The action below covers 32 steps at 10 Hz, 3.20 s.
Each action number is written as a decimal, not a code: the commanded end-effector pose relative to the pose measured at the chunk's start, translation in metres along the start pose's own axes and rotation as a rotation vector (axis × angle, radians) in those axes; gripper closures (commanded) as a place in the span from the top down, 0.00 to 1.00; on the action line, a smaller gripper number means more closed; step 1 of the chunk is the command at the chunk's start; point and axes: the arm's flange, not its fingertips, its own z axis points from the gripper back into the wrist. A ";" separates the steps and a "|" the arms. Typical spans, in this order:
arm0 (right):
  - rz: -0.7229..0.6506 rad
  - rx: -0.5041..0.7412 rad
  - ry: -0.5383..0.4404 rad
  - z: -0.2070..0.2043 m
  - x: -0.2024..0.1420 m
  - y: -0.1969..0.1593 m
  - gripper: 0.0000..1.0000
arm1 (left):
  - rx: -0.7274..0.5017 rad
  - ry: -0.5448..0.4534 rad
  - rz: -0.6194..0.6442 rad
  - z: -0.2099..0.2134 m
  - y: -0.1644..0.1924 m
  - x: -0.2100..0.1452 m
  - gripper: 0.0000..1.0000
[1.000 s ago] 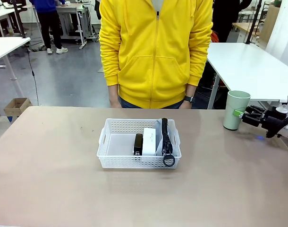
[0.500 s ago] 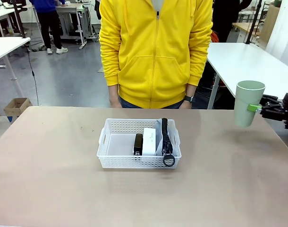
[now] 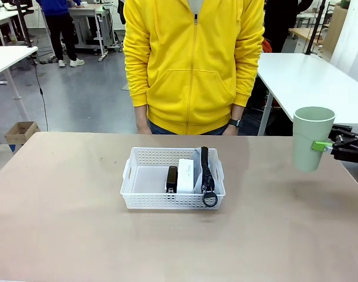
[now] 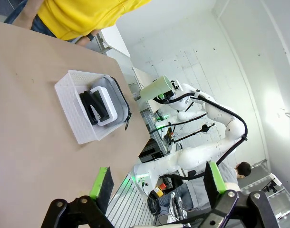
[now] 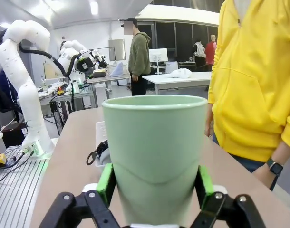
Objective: Efficiently arrange items inside the basket to fit them all.
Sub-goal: Pick up the Reusable plastic cup and place it inside the Organizing basket.
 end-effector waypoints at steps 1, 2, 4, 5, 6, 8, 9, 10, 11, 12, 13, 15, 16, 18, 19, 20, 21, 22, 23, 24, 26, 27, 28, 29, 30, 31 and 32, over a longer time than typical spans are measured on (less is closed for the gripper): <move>-0.091 -0.066 -0.008 0.000 0.002 -0.006 0.34 | 0.000 -0.012 0.009 -0.002 -0.003 0.000 1.00; 0.000 0.000 0.000 0.000 0.000 0.000 0.34 | 0.000 -0.012 0.009 -0.002 -0.003 0.000 1.00; 0.000 0.000 0.000 0.000 0.000 0.000 0.34 | 0.000 -0.012 0.009 -0.002 -0.003 0.000 1.00; 0.000 0.000 0.000 0.000 0.000 0.000 0.34 | 0.000 -0.012 0.009 -0.002 -0.003 0.000 1.00; 0.000 0.000 0.000 0.000 0.000 0.000 0.34 | 0.000 -0.012 0.009 -0.002 -0.003 0.000 1.00; -0.039 0.050 0.082 -0.021 -0.002 0.005 0.85 | 0.000 -0.012 0.009 -0.002 -0.003 0.000 1.00; 0.010 0.113 0.134 -0.056 0.025 0.022 0.85 | 0.000 -0.012 0.009 -0.002 -0.003 0.000 1.00; 0.023 0.136 0.138 -0.084 0.054 0.039 0.85 | 0.000 -0.012 0.009 -0.002 -0.003 0.000 1.00; -0.005 0.141 0.135 -0.112 0.080 0.058 0.85 | 0.000 -0.012 0.009 -0.002 -0.003 0.000 1.00; -0.028 0.148 0.152 -0.142 0.100 0.076 0.85 | 0.000 -0.012 0.009 -0.002 -0.003 0.000 1.00; -0.057 0.145 0.202 -0.177 0.121 0.095 0.85 | 0.000 -0.012 0.009 -0.002 -0.003 0.000 1.00; -0.176 0.018 0.338 -0.244 0.154 0.120 0.85 | 0.000 -0.012 0.009 -0.002 -0.003 0.000 1.00; -0.195 0.022 0.455 -0.278 0.164 0.134 0.85 | 0.000 -0.012 0.009 -0.002 -0.003 0.000 1.00; -0.228 0.130 0.699 -0.346 0.169 0.154 0.85 | 0.000 -0.012 0.009 -0.002 -0.003 0.000 1.00; -0.236 0.102 0.766 -0.372 0.168 0.155 0.85 | 0.000 -0.012 0.009 -0.002 -0.003 0.000 1.00; -0.267 0.067 0.846 -0.393 0.164 0.156 0.85 | 0.000 -0.012 0.009 -0.002 -0.003 0.000 1.00; -0.312 0.023 0.909 -0.411 0.157 0.154 0.85 | 0.000 -0.012 0.009 -0.002 -0.003 0.000 1.00; -0.343 -0.036 0.970 -0.426 0.150 0.152 0.85 | 0.000 -0.012 0.009 -0.002 -0.003 0.000 1.00; -0.357 -0.089 1.006 -0.436 0.145 0.148 0.85 | 0.000 -0.012 0.009 -0.002 -0.003 0.000 1.00; -0.316 -0.107 0.980 -0.442 0.141 0.141 0.85 | 0.000 -0.012 0.009 -0.002 -0.003 0.000 1.00; -0.323 -0.070 0.993 -0.427 0.129 0.145 0.85 | 0.000 -0.012 0.009 -0.002 -0.003 0.000 1.00; -0.323 -0.070 0.993 -0.427 0.129 0.145 0.85 | 0.000 -0.012 0.009 -0.002 -0.003 0.000 1.00; -0.323 -0.070 0.993 -0.427 0.129 0.145 0.85 | 0.000 -0.012 0.009 -0.002 -0.003 0.000 1.00; -0.264 -0.066 1.003 -0.436 0.128 0.135 0.85 | 0.000 -0.012 0.009 -0.002 -0.003 0.000 1.00; -0.427 -0.217 0.927 -0.434 0.134 0.126 0.85 | 0.000 -0.012 0.009 -0.002 -0.003 0.000 1.00; -0.490 -0.314 0.939 -0.448 0.133 0.125 0.85 | 0.000 -0.012 0.009 -0.002 -0.003 0.000 1.00; -0.544 -0.396 0.954 -0.474 0.132 0.124 0.85 | 0.000 -0.012 0.009 -0.002 -0.003 0.000 1.00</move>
